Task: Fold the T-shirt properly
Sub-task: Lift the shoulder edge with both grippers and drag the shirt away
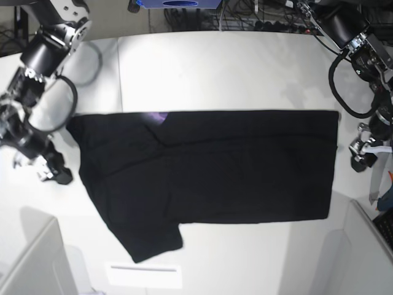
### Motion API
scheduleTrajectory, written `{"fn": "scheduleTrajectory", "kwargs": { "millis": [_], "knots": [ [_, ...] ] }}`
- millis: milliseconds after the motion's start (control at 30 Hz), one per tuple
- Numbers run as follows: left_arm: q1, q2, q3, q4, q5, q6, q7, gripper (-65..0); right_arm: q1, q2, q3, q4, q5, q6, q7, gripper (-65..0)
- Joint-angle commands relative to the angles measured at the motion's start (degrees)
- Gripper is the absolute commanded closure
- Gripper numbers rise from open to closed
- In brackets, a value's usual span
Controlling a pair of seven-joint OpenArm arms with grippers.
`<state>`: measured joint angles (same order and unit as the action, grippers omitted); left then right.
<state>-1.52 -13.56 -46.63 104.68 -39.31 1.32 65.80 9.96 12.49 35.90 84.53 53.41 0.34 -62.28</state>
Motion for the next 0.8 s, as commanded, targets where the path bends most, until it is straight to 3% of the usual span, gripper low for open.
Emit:
{"fn": "scheduleTrajectory", "kwargs": {
  "millis": [0,133,300,400,500,667,767],
  "knots": [
    [1.1,-0.7,-0.8,2.3,-0.6,-0.2,-0.6,-51.8,-0.8,-0.4,0.9,5.6,1.8,0.5,0.4,-38.3],
    [8.2,1.0,-1.8,4.1,-0.7,-0.2,-0.8,-51.7,-11.3,-5.2,4.4,20.0,1.8,0.4,-1.6,-38.6],
    [12.1,5.3,-1.9,-0.9,-0.6,-0.2,-2.8,-51.7,-21.0,-13.5,8.8,20.9,0.9,0.4,-1.3,-38.3],
    [12.1,6.2,-1.8,-6.6,-0.6,-0.2,-7.4,-51.7,-24.2,-17.8,8.9,20.5,-5.1,0.4,3.5,-38.9],
    [11.3,5.9,-1.4,-12.1,-0.6,-0.2,-9.8,-51.7,-24.2,-18.9,8.5,19.2,-9.9,0.8,6.0,-41.4],
    [8.2,5.7,-1.0,-18.7,-0.4,-0.2,-12.1,-51.5,-19.9,-16.8,7.8,9.2,-10.6,0.6,6.8,-42.6],
    [6.7,5.6,2.3,-21.2,-0.3,-0.2,-12.2,-48.7,-17.5,-15.7,7.8,3.0,-10.6,0.5,10.2,-42.6]
  ]
}}
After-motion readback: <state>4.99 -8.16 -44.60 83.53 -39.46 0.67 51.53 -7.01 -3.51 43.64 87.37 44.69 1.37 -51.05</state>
